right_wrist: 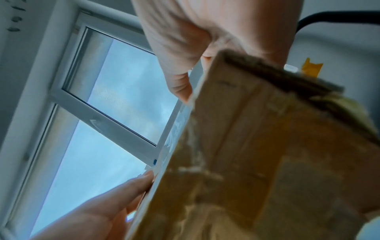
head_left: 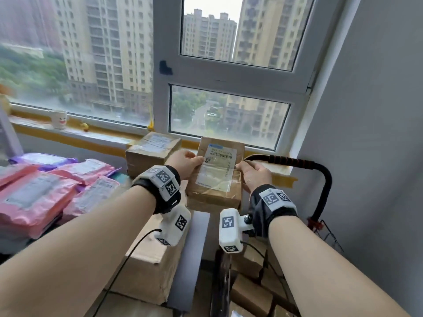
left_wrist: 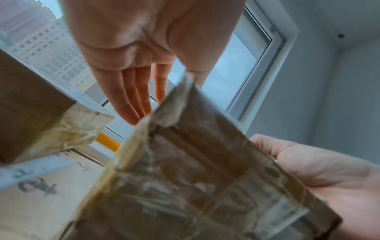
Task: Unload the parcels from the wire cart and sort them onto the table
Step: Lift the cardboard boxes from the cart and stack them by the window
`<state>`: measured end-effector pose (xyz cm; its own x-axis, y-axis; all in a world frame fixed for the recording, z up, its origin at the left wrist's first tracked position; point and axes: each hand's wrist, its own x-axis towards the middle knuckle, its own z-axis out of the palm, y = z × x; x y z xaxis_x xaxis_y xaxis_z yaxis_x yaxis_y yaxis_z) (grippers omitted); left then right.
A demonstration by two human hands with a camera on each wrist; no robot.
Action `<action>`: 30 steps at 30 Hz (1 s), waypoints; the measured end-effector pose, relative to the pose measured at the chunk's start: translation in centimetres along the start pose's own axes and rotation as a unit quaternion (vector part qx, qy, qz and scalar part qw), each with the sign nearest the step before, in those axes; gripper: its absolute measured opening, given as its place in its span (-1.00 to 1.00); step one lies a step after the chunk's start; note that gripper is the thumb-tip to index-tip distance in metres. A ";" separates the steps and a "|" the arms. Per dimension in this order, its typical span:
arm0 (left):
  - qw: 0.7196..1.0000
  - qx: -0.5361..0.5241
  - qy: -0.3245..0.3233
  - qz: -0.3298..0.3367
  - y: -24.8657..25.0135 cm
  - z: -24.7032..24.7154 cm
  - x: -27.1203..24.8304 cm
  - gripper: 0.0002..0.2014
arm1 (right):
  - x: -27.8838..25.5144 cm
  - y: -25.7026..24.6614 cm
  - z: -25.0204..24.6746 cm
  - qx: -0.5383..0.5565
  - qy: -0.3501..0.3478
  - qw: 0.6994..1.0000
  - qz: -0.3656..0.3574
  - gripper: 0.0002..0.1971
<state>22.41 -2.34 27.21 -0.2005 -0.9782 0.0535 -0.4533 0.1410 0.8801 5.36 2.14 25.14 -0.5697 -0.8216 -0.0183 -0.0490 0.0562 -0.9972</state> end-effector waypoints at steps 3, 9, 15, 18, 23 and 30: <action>1.000 -0.002 -0.011 -0.005 -1.6 -2.8 4.0 -0.67 | 2.3 -0.3 4.6 0.008 0.026 1.000 0.004 -0.64; 0.998 0.056 -0.017 0.036 -3.9 -7.6 10.7 -0.71 | 6.3 -1.0 10.9 -0.023 0.068 0.997 0.023 -0.71; 0.982 0.181 0.033 0.047 -6.4 -10.8 15.3 -0.65 | 8.4 -0.8 13.5 -0.087 0.108 0.990 0.032 -0.96; 0.969 0.242 0.043 0.000 -8.2 -11.5 17.4 -0.56 | 9.6 -0.5 14.1 -0.110 0.108 0.987 0.036 -0.92; 0.956 0.281 0.001 -0.090 -10.5 -11.9 19.7 -0.42 | 11.4 0.8 15.3 -0.154 0.096 0.982 0.058 -0.77; 0.967 0.222 -0.063 -0.108 -11.8 -11.7 20.6 -0.31 | 12.6 1.8 16.3 -0.285 0.021 0.954 0.089 -0.71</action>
<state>33.77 -25.91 23.42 -0.1500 -0.9700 -0.1915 -0.8190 0.0134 0.5736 11.46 -17.30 21.98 -0.6428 -0.7470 -0.1696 -0.3796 0.5030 -0.7765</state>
